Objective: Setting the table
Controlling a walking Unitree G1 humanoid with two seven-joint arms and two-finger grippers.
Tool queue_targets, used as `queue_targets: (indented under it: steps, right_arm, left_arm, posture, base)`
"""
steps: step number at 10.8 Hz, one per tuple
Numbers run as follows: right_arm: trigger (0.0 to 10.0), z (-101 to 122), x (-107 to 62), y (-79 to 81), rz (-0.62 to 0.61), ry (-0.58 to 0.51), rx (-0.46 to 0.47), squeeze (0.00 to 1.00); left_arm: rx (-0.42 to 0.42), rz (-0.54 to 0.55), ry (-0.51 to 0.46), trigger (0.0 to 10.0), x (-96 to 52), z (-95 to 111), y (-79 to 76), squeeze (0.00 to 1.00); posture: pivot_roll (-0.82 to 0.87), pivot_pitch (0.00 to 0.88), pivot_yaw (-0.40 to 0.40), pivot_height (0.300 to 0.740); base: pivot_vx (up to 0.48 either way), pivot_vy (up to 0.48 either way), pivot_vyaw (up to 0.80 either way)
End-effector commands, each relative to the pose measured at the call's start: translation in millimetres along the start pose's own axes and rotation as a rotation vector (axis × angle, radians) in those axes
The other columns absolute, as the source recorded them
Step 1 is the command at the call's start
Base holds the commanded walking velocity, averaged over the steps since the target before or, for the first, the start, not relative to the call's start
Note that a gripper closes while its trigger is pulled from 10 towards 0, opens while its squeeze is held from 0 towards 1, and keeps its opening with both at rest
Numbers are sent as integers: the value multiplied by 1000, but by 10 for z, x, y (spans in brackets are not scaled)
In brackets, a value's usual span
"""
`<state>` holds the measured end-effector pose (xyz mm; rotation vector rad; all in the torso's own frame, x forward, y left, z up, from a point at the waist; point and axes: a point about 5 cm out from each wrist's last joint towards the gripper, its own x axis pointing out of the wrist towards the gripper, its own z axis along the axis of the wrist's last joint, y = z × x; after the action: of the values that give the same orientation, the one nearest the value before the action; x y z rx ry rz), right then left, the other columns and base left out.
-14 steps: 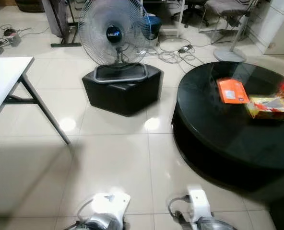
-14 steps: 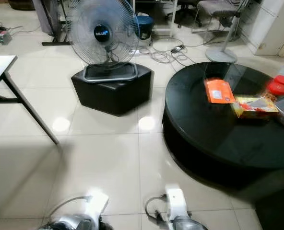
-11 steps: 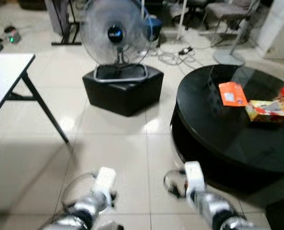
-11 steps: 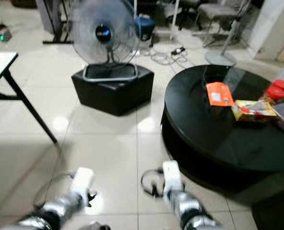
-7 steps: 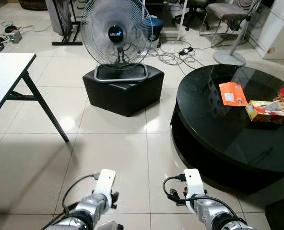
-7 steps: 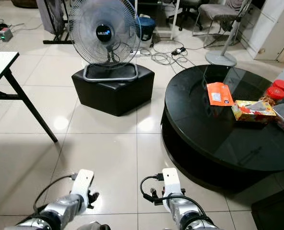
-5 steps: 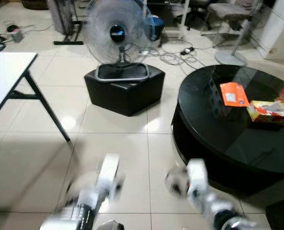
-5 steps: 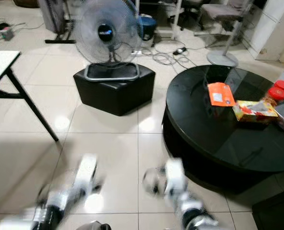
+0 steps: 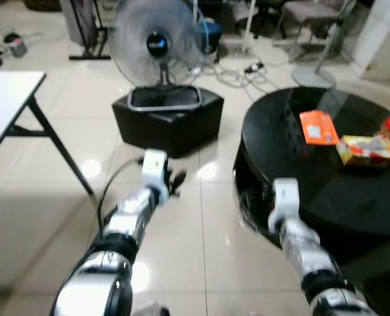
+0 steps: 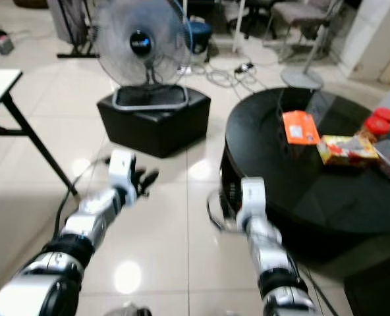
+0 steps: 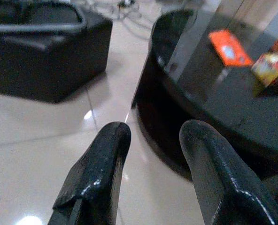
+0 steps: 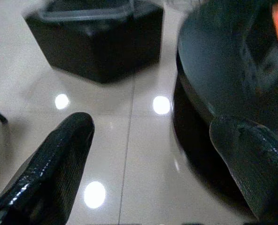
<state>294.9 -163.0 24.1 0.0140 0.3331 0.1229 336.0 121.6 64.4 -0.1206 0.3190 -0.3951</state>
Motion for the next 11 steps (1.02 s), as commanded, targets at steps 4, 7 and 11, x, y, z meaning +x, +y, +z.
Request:
queue_targets:
  steps: [4,7,11]
  right_arm:
    - [10000,328,-401,63,-9,-136,-21,0]
    - [10000,426,-914,7,-3,-253,-59,0]
    - [10000,580,-813,177,79,-271,-70,0]
  left_arm:
    - [1,5,-91,10000,-311,210,-3,0]
    - [-59,-18,-122,10000,-1013,312,144,0]
    - [-20,-38,-90,10000,-999,294,-63,0]
  posture:
    - [-82,1,-5,740]
    - [-97,11,-17,740]
    - [-72,2,-27,740]
  base:
    - [0,0,0]
    - [0,0,0]
    - [0,0,0]
